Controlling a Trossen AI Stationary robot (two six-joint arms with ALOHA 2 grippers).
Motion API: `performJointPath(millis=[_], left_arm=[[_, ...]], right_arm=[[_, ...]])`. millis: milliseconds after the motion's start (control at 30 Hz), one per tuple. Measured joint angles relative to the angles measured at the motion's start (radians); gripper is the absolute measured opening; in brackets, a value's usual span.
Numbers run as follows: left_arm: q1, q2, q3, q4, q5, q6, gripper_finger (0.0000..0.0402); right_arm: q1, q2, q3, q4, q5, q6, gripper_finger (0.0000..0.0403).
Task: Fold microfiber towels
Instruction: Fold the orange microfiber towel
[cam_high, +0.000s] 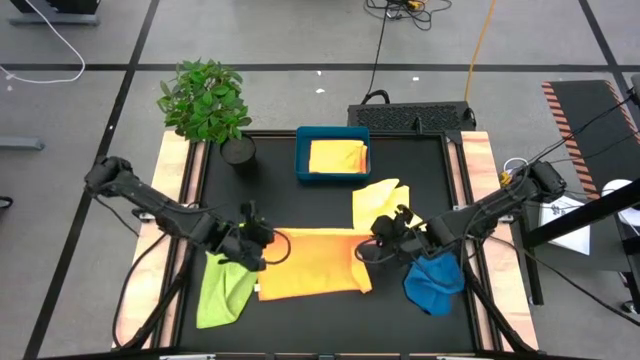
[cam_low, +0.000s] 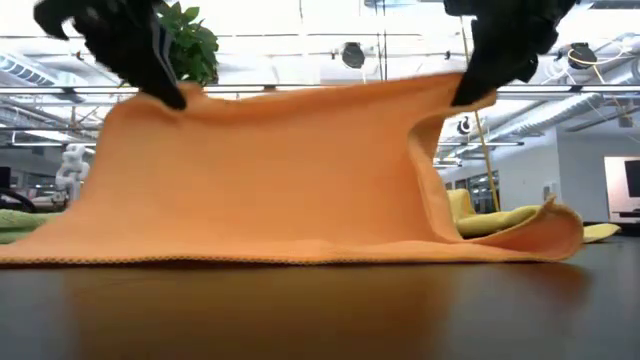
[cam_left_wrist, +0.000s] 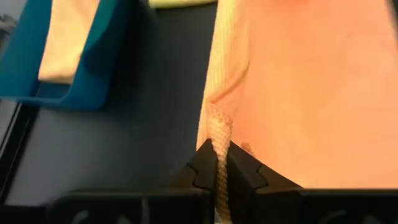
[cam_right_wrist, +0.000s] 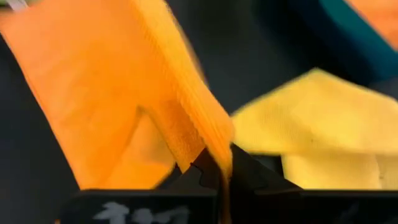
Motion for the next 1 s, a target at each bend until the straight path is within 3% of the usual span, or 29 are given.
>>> performJointPath(millis=[133,333,633,1000], left_arm=[[0.037,0.0,-0.046,0.031,0.065,0.034,0.0009],[0.044,0.0,-0.068,0.081,0.143,0.078,0.0014],[0.066,0.0,-0.068,0.109,0.156,0.096,0.0006],[0.112,0.001,-0.068,0.109,0.163,0.093,0.0025]], right_arm=[[-0.004,0.0,0.0,-0.03,-0.075,-0.017,0.0],[-0.003,0.0,0.0,-0.027,-0.093,-0.02,0.0],[-0.057,0.0,0.0,-0.031,0.132,0.001,0.0007],[-0.166,0.0,0.0,-0.066,0.12,-0.019,0.0082]])
